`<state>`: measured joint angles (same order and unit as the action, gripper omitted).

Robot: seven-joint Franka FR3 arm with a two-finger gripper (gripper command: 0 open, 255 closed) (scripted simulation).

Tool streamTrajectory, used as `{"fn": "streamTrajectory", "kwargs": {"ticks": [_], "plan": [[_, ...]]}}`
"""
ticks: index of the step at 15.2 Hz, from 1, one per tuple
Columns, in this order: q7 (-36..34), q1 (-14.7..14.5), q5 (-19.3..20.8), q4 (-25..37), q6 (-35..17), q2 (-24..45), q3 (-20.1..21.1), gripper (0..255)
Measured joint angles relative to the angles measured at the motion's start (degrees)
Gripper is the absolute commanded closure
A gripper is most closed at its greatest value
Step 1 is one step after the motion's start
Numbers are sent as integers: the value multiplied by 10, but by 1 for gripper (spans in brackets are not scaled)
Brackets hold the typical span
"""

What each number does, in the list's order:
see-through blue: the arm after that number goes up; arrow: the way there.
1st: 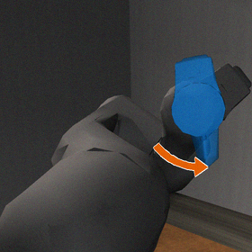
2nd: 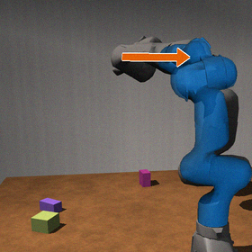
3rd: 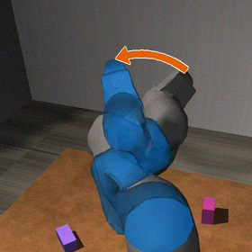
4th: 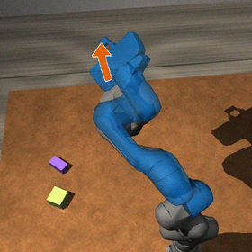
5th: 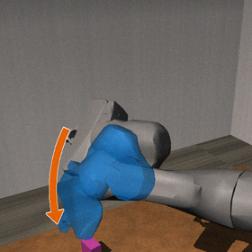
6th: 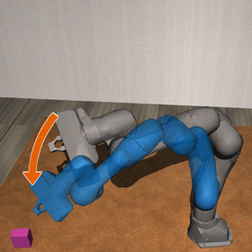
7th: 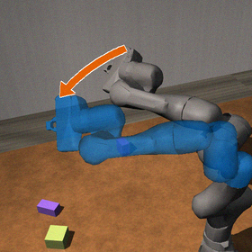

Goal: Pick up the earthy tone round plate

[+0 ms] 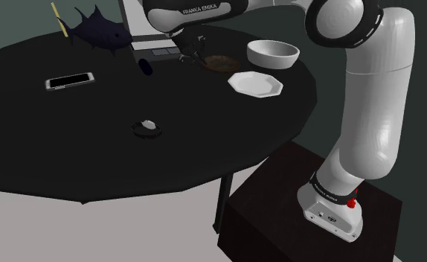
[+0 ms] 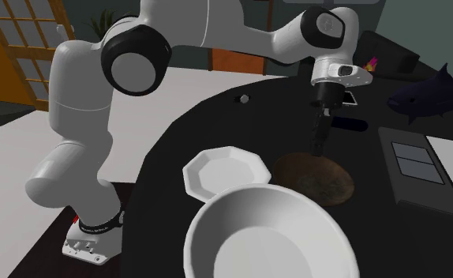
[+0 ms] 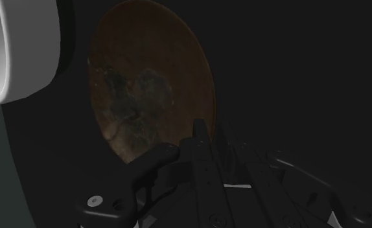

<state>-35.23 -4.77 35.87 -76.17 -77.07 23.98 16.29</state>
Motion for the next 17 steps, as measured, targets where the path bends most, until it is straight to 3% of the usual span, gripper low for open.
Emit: {"fn": "streamTrajectory", "kwargs": {"ticks": [8,17], "plan": [[4,-1,0,5,7,-2,0,255],[38,-14,12,88,67,11,-2,255]]}}
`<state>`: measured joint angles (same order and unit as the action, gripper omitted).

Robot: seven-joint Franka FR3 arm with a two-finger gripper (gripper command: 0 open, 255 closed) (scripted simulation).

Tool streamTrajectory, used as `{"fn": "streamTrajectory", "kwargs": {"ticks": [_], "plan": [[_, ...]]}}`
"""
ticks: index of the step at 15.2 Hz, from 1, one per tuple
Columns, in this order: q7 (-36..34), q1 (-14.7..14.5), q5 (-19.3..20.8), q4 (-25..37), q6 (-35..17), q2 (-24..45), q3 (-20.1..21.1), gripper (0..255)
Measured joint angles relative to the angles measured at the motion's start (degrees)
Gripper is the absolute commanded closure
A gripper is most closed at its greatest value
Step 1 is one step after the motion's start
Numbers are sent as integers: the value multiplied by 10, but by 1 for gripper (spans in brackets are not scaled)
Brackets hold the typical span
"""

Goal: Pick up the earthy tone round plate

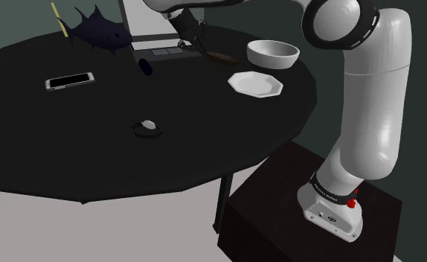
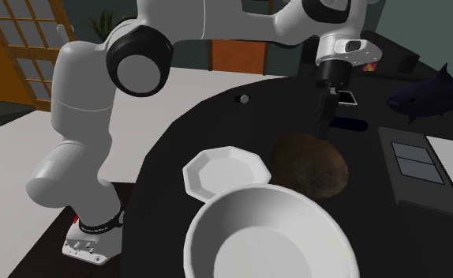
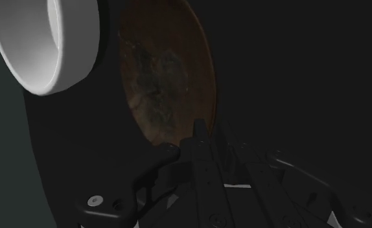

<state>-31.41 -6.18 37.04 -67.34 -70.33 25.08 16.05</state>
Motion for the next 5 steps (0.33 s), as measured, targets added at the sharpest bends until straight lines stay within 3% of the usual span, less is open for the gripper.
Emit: {"fn": "streamTrajectory", "kwargs": {"ticks": [5], "plan": [[20,-12,10,55,38,13,-2,255]]}}
